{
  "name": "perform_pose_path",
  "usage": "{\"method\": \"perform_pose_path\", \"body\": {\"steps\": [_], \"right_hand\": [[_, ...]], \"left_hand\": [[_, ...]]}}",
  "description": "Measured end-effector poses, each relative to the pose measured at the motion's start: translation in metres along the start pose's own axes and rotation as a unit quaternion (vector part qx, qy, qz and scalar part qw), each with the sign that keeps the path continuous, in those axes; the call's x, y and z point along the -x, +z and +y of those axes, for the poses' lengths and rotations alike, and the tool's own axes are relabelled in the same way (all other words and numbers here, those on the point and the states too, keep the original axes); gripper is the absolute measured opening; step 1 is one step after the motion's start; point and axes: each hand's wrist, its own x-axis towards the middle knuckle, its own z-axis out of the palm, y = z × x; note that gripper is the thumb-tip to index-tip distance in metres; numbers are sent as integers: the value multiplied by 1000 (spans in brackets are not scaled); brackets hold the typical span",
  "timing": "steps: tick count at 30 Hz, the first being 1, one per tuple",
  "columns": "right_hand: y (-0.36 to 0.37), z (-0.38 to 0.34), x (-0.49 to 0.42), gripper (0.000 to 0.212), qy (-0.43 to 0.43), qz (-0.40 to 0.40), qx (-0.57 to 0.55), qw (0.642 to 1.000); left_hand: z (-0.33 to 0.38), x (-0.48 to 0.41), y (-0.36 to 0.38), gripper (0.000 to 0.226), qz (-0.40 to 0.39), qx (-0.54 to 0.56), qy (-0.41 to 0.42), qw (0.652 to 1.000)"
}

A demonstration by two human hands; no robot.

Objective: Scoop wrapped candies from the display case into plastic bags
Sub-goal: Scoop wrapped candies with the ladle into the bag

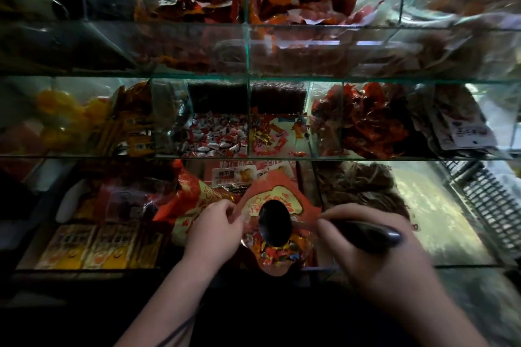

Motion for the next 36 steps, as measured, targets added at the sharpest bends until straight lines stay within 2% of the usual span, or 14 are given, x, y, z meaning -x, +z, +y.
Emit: {"method": "perform_pose_path", "body": {"steps": [2,4,6,7,11,15,17,19,23,25,28,31,34,36], "right_hand": [[14,5,0,13,-37,-41,50,997],[35,10,-8,12,-56,-106,99,988],[48,20,-18,17,-70,-118,139,981],[49,27,-21,18,-54,-115,127,984],[46,42,-15,18,11,-119,85,989],[40,45,-5,19,-27,-140,107,984],[40,43,-6,18,3,-163,76,984],[45,41,-14,16,53,-137,31,989],[57,43,-24,26,166,17,-95,981],[57,48,-21,32,180,66,-122,974],[58,51,-14,26,173,90,-143,970],[56,58,-16,20,201,114,-208,950],[52,65,-22,9,243,85,-260,931],[49,67,-25,6,259,50,-274,925]], "left_hand": [[4,-2,3,24,20,-13,17,1000],[6,-2,6,29,42,17,83,995],[5,3,8,26,51,50,157,985],[0,6,9,25,51,66,165,983],[-24,10,-1,7,65,88,85,990],[-26,18,-13,8,59,67,72,993],[-21,26,-11,5,43,81,42,995],[-17,33,-5,12,23,96,13,995],[-14,43,5,30,-33,177,-8,984],[-15,44,5,38,-49,203,-13,978],[-16,44,1,41,-26,186,3,982],[-9,49,-5,46,41,82,29,995],[6,52,-12,41,151,66,145,976],[19,48,-12,29,143,118,206,961]]}}
